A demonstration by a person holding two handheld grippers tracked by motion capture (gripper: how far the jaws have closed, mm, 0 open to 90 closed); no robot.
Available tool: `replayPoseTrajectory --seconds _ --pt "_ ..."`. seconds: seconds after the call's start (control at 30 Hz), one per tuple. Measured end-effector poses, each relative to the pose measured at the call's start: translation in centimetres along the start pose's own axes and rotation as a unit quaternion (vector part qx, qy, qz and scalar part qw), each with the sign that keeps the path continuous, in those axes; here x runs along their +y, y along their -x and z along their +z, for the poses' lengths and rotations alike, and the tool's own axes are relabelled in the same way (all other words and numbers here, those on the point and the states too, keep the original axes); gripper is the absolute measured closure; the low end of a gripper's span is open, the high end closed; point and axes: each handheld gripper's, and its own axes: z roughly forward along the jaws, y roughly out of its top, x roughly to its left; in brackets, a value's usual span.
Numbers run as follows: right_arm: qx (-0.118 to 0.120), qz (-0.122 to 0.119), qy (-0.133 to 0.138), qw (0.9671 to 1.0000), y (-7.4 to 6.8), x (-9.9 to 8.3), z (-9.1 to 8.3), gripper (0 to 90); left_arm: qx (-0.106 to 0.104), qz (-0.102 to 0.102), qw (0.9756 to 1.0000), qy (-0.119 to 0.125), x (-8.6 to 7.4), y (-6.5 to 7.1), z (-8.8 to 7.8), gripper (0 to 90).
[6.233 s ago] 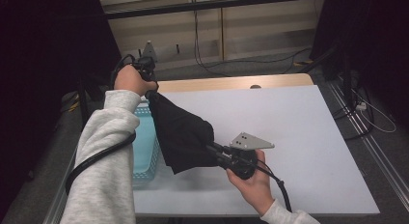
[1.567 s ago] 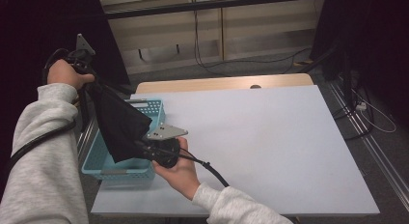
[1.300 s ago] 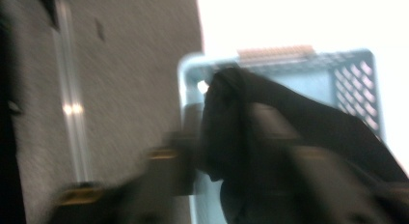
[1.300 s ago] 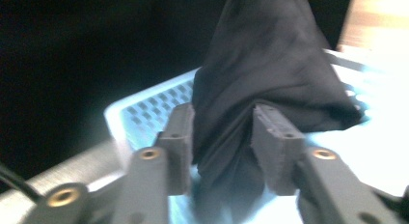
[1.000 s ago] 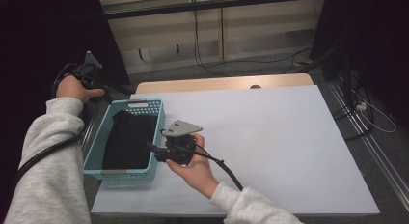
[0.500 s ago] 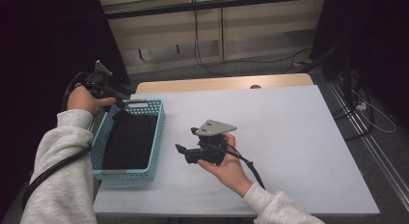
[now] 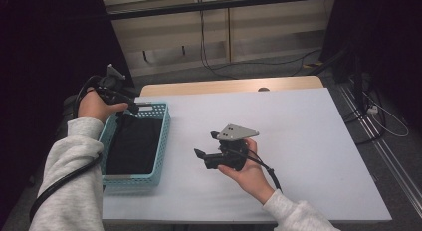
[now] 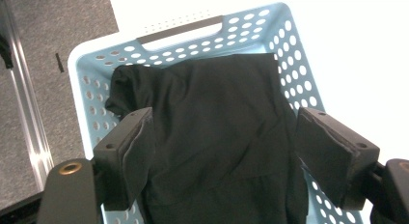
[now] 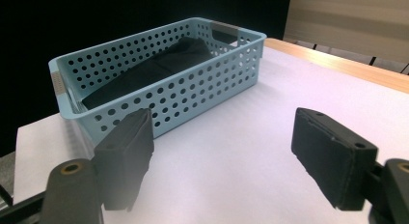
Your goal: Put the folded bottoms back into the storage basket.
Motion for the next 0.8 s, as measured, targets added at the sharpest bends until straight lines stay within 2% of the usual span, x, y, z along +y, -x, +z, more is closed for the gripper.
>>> replayPoseTrajectory --seconds 0.37,0.4,0.47,0.6,0.8 --pt "-0.011 0.001 -0.007 0.9999 1.3 -1.1 -1.4 21.2 -0.011 0.020 0.9997 0.003 0.0 2.1 0.7 22.4" --pt "-0.011 0.001 -0.007 0.9999 1.4 -1.1 -1.5 21.2 -0.011 0.026 0.9996 0.001 0.0 2.3 0.7 22.4" --pt "-0.013 0.002 -0.006 0.9999 1.5 -1.2 -1.8 21.1 -0.014 0.024 0.9996 0.003 0.0 2.5 0.8 22.2" --pt "-0.013 0.002 -0.008 0.9999 1.6 -1.5 -2.2 20.6 -0.014 0.032 0.9994 0.002 -0.1 2.9 0.9 22.2" --pt "-0.009 0.000 -0.011 0.9999 1.9 -1.8 -2.8 20.1 -0.023 0.040 0.9988 0.015 -0.4 3.8 0.9 21.7"
